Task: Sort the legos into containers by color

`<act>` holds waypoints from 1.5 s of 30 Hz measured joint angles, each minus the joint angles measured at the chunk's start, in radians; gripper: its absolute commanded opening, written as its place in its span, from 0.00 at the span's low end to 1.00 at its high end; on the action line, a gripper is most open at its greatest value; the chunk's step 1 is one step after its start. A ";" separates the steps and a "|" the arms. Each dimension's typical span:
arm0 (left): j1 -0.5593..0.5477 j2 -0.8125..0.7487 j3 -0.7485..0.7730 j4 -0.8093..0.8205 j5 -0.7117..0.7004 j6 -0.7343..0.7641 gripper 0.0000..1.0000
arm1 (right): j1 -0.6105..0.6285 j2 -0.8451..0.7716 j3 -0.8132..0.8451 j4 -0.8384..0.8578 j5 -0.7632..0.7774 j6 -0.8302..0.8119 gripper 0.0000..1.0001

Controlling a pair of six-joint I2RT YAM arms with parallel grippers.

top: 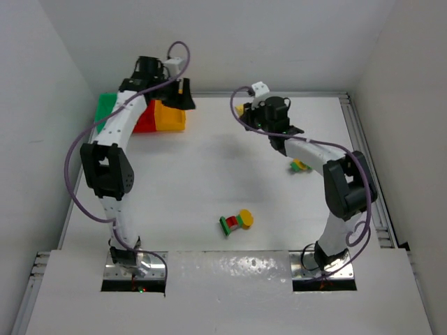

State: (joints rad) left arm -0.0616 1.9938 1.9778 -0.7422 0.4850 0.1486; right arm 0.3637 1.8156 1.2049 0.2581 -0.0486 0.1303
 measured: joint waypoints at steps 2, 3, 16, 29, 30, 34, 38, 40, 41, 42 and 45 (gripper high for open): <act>-0.074 0.007 -0.002 0.014 0.081 -0.034 0.61 | 0.064 -0.005 -0.003 0.082 -0.045 -0.006 0.00; -0.097 0.009 -0.007 0.024 0.115 -0.059 0.62 | 0.094 -0.003 -0.008 0.123 -0.073 -0.002 0.00; -0.102 0.040 -0.108 0.181 0.310 -0.325 0.60 | 0.222 0.051 0.027 0.224 -0.151 0.009 0.00; -0.102 0.040 -0.109 0.177 0.342 -0.302 0.50 | 0.236 0.056 0.027 0.216 -0.102 0.016 0.00; -0.102 0.040 -0.111 0.178 0.343 -0.301 0.51 | 0.237 0.059 0.027 0.219 -0.099 0.016 0.00; -0.099 0.040 -0.117 0.163 0.386 -0.300 0.58 | 0.234 0.070 0.028 0.227 -0.055 0.021 0.00; -0.094 0.040 -0.134 0.163 0.424 -0.304 0.59 | 0.230 0.071 0.029 0.237 -0.023 0.032 0.00; -0.093 0.040 -0.141 0.164 0.429 -0.306 0.57 | 0.229 0.071 0.029 0.243 -0.017 0.032 0.00; -0.092 0.040 -0.148 0.168 0.430 -0.309 0.55 | 0.229 0.071 0.029 0.246 -0.018 0.033 0.00; -0.092 0.040 -0.156 0.177 0.433 -0.315 0.53 | 0.229 0.071 0.029 0.249 -0.021 0.035 0.00; -0.087 0.039 -0.182 0.208 0.436 -0.341 0.53 | 0.229 0.076 0.030 0.250 -0.035 0.045 0.00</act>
State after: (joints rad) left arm -0.1486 2.0331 1.7958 -0.5343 0.9215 -0.1928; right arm 0.5930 1.8915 1.2346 0.5079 -0.0834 0.1749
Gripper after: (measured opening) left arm 0.531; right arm 0.341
